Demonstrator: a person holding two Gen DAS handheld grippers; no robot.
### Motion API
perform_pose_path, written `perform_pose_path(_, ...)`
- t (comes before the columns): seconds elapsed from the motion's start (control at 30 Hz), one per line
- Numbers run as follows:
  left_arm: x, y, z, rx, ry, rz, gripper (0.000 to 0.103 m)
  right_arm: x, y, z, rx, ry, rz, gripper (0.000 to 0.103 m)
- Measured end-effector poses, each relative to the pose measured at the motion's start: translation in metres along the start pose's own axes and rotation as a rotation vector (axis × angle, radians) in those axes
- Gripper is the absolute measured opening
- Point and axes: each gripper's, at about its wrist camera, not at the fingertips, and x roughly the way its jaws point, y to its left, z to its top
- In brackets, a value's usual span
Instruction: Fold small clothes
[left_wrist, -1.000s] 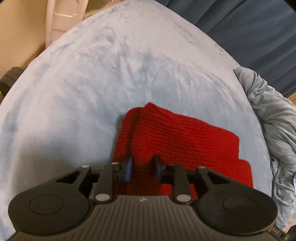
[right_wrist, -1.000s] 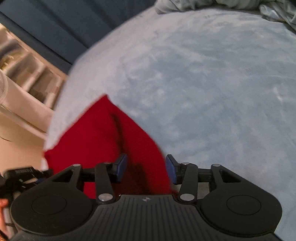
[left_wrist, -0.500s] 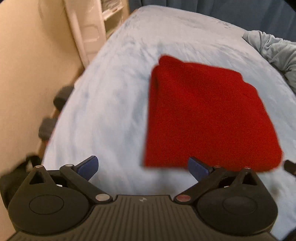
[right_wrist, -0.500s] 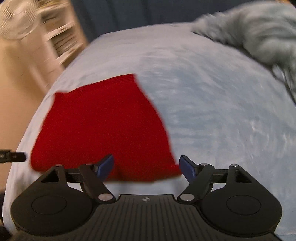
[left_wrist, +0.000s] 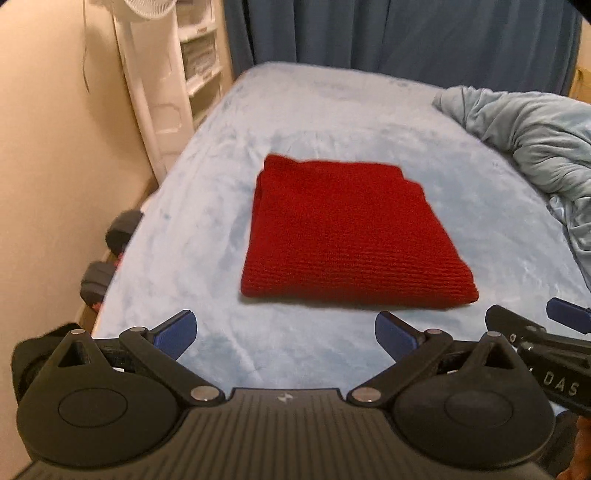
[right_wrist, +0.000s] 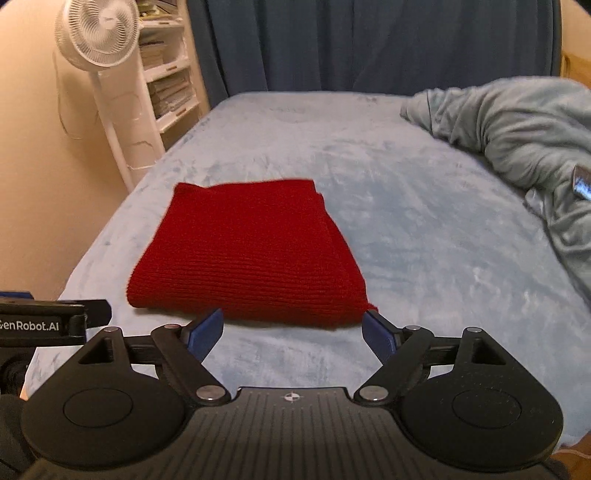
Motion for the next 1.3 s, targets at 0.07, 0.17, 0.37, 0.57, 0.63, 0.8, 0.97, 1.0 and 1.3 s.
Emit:
perform_pose_path(0.07,-0.011,-0.001,-0.002,0.005,-0.018,0.012,0.103,-0.009,0.002,-0.002,-0.007,-0.015,0.003,0.083)
perform_pose_path(0.17,-0.026,-0.001,-0.002,0.004,-0.040,-0.003,0.103,-0.022,0.005,-0.006,-0.017,-0.027,0.013,0.083)
perform_pose_path(0.37,-0.041,-0.005,-0.007,0.014,-0.068,0.005,0.103,-0.037,0.008,-0.005,-0.044,-0.061,0.016,0.083)
perform_pose_path(0.57,-0.045,-0.004,-0.010,0.003,-0.060,0.018,0.103,-0.040,0.004,-0.006,-0.036,-0.067,0.001,0.084)
perform_pose_path(0.63,-0.044,-0.003,-0.011,0.001,-0.056,0.012,0.103,-0.038,0.005,-0.006,-0.039,-0.059,0.000,0.084)
perform_pose_path(0.8,-0.041,-0.002,-0.012,0.008,-0.049,0.009,0.103,-0.036,0.008,-0.007,-0.051,-0.053,0.000,0.084)
perform_pose_path(0.97,-0.040,-0.002,-0.013,0.007,-0.046,0.009,0.103,-0.035,0.009,-0.008,-0.060,-0.050,0.007,0.084)
perform_pose_path(1.0,-0.040,-0.002,-0.013,0.008,-0.046,0.010,0.103,-0.035,0.009,-0.007,-0.059,-0.048,0.010,0.084)
perform_pose_path(1.3,-0.040,0.000,-0.014,0.000,-0.048,0.014,0.103,-0.034,0.009,-0.007,-0.046,-0.040,0.010,0.084)
